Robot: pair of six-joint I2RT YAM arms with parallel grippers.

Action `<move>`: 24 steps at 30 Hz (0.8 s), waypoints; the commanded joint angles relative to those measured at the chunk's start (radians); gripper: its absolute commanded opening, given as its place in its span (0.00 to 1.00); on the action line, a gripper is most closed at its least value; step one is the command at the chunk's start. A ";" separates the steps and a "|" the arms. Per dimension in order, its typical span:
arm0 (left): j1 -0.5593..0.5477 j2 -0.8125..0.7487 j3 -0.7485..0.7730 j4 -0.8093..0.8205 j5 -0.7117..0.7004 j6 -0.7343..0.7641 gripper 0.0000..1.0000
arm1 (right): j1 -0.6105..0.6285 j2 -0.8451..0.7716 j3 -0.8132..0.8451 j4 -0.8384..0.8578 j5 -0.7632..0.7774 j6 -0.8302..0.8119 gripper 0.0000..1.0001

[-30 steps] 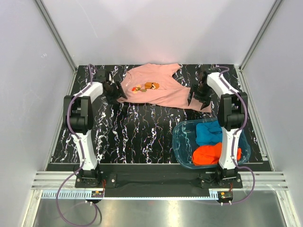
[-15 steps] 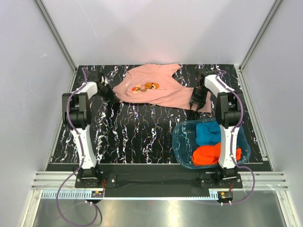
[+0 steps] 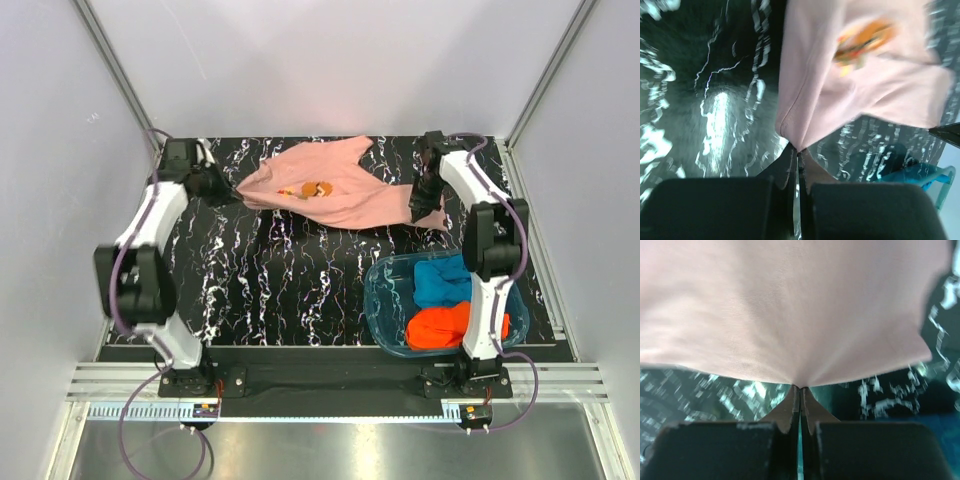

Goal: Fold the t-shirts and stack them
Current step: Move the tshirt to the center of the board

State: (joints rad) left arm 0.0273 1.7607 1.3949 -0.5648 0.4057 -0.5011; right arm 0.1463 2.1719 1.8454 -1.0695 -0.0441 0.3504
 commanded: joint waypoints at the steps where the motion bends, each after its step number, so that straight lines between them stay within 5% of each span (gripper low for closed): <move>1: 0.013 -0.258 -0.062 -0.014 -0.085 0.049 0.00 | 0.021 -0.216 -0.011 -0.014 -0.010 -0.031 0.00; 12: 0.023 -0.627 -0.140 -0.155 -0.299 0.035 0.00 | 0.056 -0.405 -0.071 -0.014 -0.203 -0.042 0.00; 20: 0.045 -0.468 -0.067 -0.103 -0.332 0.032 0.03 | 0.059 -0.166 0.207 -0.004 -0.307 0.022 0.00; 24: 0.075 -0.250 0.059 -0.053 -0.268 0.015 0.03 | 0.062 0.133 0.493 -0.050 -0.367 0.093 0.00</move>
State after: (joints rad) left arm 0.0772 1.3979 1.3556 -0.7246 0.1184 -0.4789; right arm 0.2031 2.1513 2.1754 -1.1042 -0.3401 0.3790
